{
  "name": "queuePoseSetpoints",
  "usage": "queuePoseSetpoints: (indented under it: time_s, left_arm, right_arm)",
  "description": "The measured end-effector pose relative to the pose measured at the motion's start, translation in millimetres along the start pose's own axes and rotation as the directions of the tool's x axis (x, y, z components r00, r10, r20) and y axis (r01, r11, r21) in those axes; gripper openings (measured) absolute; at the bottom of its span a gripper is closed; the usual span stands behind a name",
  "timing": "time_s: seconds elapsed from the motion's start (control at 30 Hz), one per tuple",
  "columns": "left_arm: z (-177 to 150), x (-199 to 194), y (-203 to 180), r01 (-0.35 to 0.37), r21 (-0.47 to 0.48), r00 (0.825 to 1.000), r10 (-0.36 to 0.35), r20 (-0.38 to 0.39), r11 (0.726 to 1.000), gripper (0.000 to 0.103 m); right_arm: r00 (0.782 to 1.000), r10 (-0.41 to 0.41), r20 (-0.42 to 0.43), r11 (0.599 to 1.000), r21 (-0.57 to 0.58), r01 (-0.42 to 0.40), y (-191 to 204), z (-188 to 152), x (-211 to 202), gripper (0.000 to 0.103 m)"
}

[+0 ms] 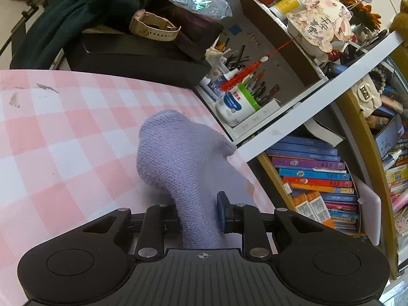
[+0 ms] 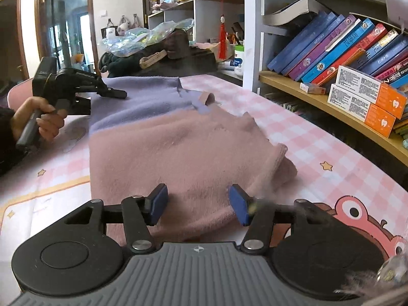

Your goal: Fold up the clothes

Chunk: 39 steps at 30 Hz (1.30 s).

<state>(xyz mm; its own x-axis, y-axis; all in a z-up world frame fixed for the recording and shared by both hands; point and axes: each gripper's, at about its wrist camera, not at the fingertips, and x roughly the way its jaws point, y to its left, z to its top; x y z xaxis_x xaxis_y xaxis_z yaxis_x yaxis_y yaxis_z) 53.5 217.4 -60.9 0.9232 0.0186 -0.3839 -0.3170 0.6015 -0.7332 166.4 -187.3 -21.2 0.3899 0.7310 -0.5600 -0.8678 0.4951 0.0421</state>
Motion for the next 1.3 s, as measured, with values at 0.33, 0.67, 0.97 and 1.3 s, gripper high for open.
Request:
queuePoseSetpoints:
  time_s: [0.33,0.67,0.97,1.3]
  left_arm:
    - [-7,-29,-79,0.031,0.27,0.996,-0.052,0.073,0.962,0.014]
    - [-141,-37,-226,0.199,0.902,0.98,-0.087,-0.179,0.382,0.043]
    - [-189,-13,-213,0.289,0.908,0.947,0.05,-0.318,0.302,0.057]
    - [-140,-43,-211,0.384,0.832,0.917,-0.058,-0.395,0.402,0.065]
  right_arm:
    - [1.0,-0.021,0.016,1.0,-0.017,0.021,4,-3,2,0.054]
    - [1.0,-0.007,0.024,1.0,0.002,0.007,-2,-5,2,0.054]
    - [1.0,0.003,0.027,1.0,0.012,-0.003,-3,-6,1,0.054]
    - [1.0,0.007,0.028,1.0,0.017,-0.007,-3,-8,-1,0.054]
